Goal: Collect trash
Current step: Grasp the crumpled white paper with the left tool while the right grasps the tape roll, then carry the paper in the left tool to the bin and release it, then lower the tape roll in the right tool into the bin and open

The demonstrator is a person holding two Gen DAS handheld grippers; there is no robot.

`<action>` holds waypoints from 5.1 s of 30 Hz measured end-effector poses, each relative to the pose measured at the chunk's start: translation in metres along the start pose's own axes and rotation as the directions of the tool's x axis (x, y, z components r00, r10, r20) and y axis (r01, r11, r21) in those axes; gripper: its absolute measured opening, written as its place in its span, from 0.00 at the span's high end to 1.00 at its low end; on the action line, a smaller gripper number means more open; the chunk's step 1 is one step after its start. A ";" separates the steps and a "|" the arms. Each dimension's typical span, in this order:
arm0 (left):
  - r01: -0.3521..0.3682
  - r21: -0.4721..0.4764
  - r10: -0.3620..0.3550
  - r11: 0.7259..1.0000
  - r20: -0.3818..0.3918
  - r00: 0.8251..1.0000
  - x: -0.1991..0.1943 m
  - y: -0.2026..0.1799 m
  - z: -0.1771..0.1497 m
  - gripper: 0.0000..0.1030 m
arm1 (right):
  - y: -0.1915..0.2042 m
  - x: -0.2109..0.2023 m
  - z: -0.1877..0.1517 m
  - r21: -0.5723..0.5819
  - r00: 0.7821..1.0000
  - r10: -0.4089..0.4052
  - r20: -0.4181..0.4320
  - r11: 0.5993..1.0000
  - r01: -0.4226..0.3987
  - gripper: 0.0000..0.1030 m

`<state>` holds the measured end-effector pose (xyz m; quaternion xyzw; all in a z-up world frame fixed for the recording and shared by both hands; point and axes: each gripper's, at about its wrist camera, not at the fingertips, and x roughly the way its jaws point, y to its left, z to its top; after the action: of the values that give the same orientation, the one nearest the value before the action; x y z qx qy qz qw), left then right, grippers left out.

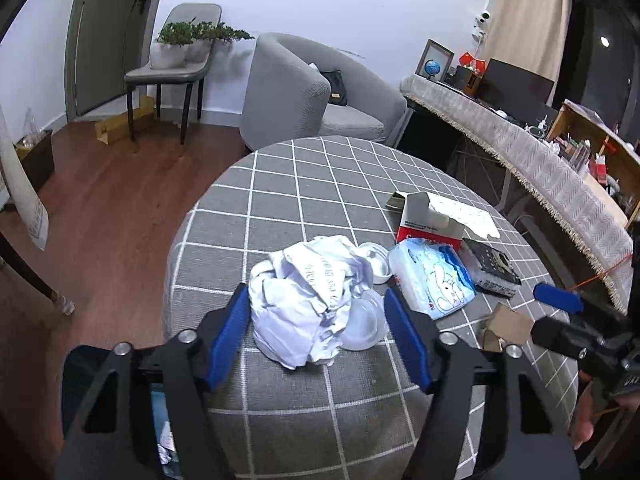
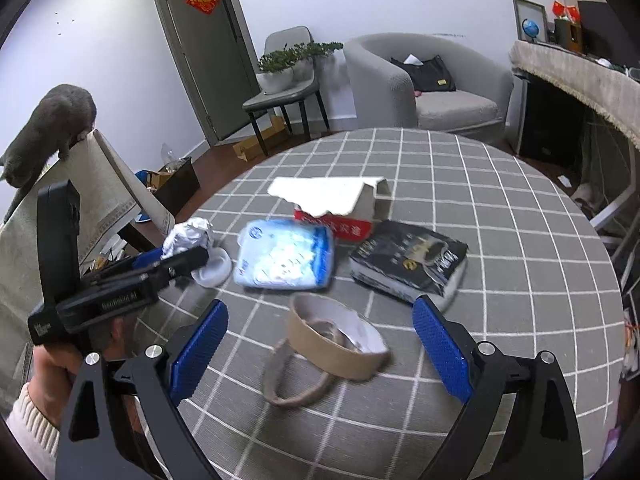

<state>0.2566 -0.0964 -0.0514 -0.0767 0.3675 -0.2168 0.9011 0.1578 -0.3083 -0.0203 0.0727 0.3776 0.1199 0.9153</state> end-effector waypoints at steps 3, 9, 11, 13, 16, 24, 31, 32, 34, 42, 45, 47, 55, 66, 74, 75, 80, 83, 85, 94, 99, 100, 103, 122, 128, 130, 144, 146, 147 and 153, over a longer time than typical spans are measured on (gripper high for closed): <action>0.016 -0.037 -0.016 0.999 0.002 1.000 0.003 0.001 0.001 0.42 | -0.008 0.002 -0.003 0.014 1.000 0.006 -0.015 1.000 -0.006 0.08; 0.023 -0.077 -0.022 0.997 0.018 1.000 0.002 0.003 0.003 0.47 | -0.021 0.007 -0.008 0.070 0.998 0.039 -0.040 0.997 -0.036 0.08; 0.022 -0.077 -0.020 0.997 0.028 0.999 0.000 0.002 0.004 0.47 | -0.026 0.009 -0.010 0.103 0.997 0.066 -0.047 0.993 -0.061 0.08; 0.020 -0.075 -0.017 0.997 0.041 0.999 -0.003 0.002 0.005 0.47 | -0.028 0.011 -0.010 0.123 0.996 0.081 -0.049 0.990 -0.074 0.08; 0.015 -0.071 -0.011 0.997 0.056 0.998 -0.008 0.001 0.006 0.47 | -0.028 0.013 -0.009 0.135 0.994 0.093 -0.052 0.987 -0.085 0.08; 0.013 -0.058 -0.008 0.998 0.069 0.998 -0.016 0.002 0.006 0.47 | -0.015 0.022 -0.006 0.113 0.995 0.072 -0.063 0.991 -0.064 0.18; 0.001 -0.021 0.000 1.000 0.074 0.997 -0.022 0.002 0.005 0.47 | -0.003 0.028 -0.003 0.075 0.997 0.015 -0.077 0.997 -0.010 0.44; -0.001 -0.018 0.002 1.000 0.074 0.997 -0.024 0.004 0.005 0.47 | -0.003 0.029 -0.003 0.071 0.997 0.013 -0.076 0.997 -0.007 0.44; -0.007 -0.018 0.008 1.000 0.076 0.997 -0.028 0.007 0.005 0.47 | 0.002 0.029 -0.001 0.059 0.998 0.011 -0.070 0.998 -0.007 0.45; -0.026 -0.037 0.029 0.999 0.088 0.996 -0.044 0.027 0.003 0.47 | 0.032 0.023 0.014 -0.053 0.998 -0.056 -0.008 0.997 0.056 0.45; -0.039 -0.046 0.043 0.998 0.087 0.995 -0.049 0.036 0.002 0.47 | 0.042 0.025 0.019 -0.069 0.999 -0.039 0.000 0.997 0.039 0.45; -0.050 -0.049 0.054 0.998 0.086 0.995 -0.052 0.041 0.001 0.47 | 0.049 0.027 0.020 -0.077 1.000 -0.028 0.002 0.997 0.028 0.45; -0.106 -0.060 0.109 0.993 0.055 0.993 -0.064 0.069 -0.006 0.47 | 0.083 0.036 0.025 -0.117 1.000 0.010 0.001 0.993 -0.010 0.45; -0.180 -0.060 0.178 0.982 -0.035 0.983 -0.070 0.110 -0.032 0.47 | 0.156 0.059 0.032 -0.180 0.995 0.103 -0.015 0.978 -0.104 0.45; -0.213 -0.101 0.199 0.972 -0.138 0.970 -0.064 0.148 -0.059 0.47 | 0.197 0.078 0.028 -0.209 0.988 0.147 -0.055 0.966 -0.155 0.45; -0.220 -0.110 0.203 0.969 -0.150 0.968 -0.064 0.154 -0.062 0.47 | 0.202 0.081 0.027 -0.210 0.987 0.151 -0.062 0.964 -0.161 0.45; -0.261 -0.133 0.231 0.956 -0.206 0.951 -0.059 0.179 -0.081 0.47 | 0.220 0.094 0.022 -0.215 0.981 0.167 -0.095 0.959 -0.184 0.45; -0.280 -0.144 0.240 0.949 -0.241 0.940 -0.052 0.189 -0.092 0.47 | 0.231 0.103 0.019 -0.217 0.978 0.175 -0.116 0.956 -0.197 0.45; -0.291 -0.146 0.244 0.946 -0.273 0.930 -0.047 0.197 -0.101 0.47 | 0.238 0.110 0.017 -0.220 0.975 0.179 -0.131 0.954 -0.204 0.45; -0.327 -0.144 0.253 0.934 -0.380 0.890 -0.036 0.224 -0.135 0.46 | 0.261 0.136 0.008 -0.221 0.964 0.182 -0.193 0.949 -0.224 0.45; -0.338 -0.143 0.249 0.930 -0.430 0.868 -0.030 0.231 -0.147 0.45 | 0.271 0.152 0.001 -0.219 0.958 0.179 -0.225 0.949 -0.228 0.45; -0.345 -0.143 0.253 0.928 -0.438 0.862 -0.029 0.232 -0.149 0.44 | 0.274 0.157 -0.001 -0.220 0.956 0.176 -0.233 0.948 -0.228 0.45; -0.341 -0.137 0.247 0.930 -0.454 0.856 -0.028 0.236 -0.156 0.41 | 0.277 0.166 -0.005 -0.221 0.953 0.168 -0.253 0.949 -0.226 0.45; -0.338 -0.185 0.276 0.923 -0.296 0.914 -0.090 0.251 -0.136 0.40 | 0.302 0.225 -0.039 -0.217 0.915 0.129 -0.383 0.950 -0.225 0.45; -0.336 -0.204 0.288 0.920 -0.232 0.929 -0.114 0.253 -0.125 0.49 | 0.310 0.248 -0.056 -0.213 0.892 0.111 -0.438 0.951 -0.223 0.45; -0.327 -0.210 0.285 0.921 -0.208 0.936 -0.122 0.253 -0.121 0.52 | 0.313 0.259 -0.064 -0.209 0.881 0.102 -0.463 0.953 -0.220 0.45; -0.262 -0.206 0.254 0.943 -0.067 0.965 -0.177 0.235 -0.092 0.65 | 0.325 0.306 -0.119 -0.256 0.816 0.001 -0.578 0.949 -0.183 0.45; -0.259 -0.200 0.254 0.945 -0.051 0.966 -0.182 0.231 -0.088 0.65 | 0.323 0.312 -0.125 -0.258 0.806 -0.014 -0.592 0.951 -0.172 0.44; -0.261 -0.191 0.258 0.946 -0.041 0.965 -0.187 0.229 -0.086 0.65 | 0.322 0.314 -0.128 -0.264 0.803 -0.025 -0.596 0.950 -0.166 0.44; -0.238 -0.182 0.242 0.954 0.003 0.970 -0.201 0.220 -0.075 0.65 | 0.309 0.320 -0.139 -0.286 0.780 -0.074 -0.621 0.948 -0.138 0.35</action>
<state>0.1501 0.1918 -0.0448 -0.1155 0.3809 -0.0708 0.9146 0.2279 0.0825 -0.2650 -0.1121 0.6337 0.2117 0.7355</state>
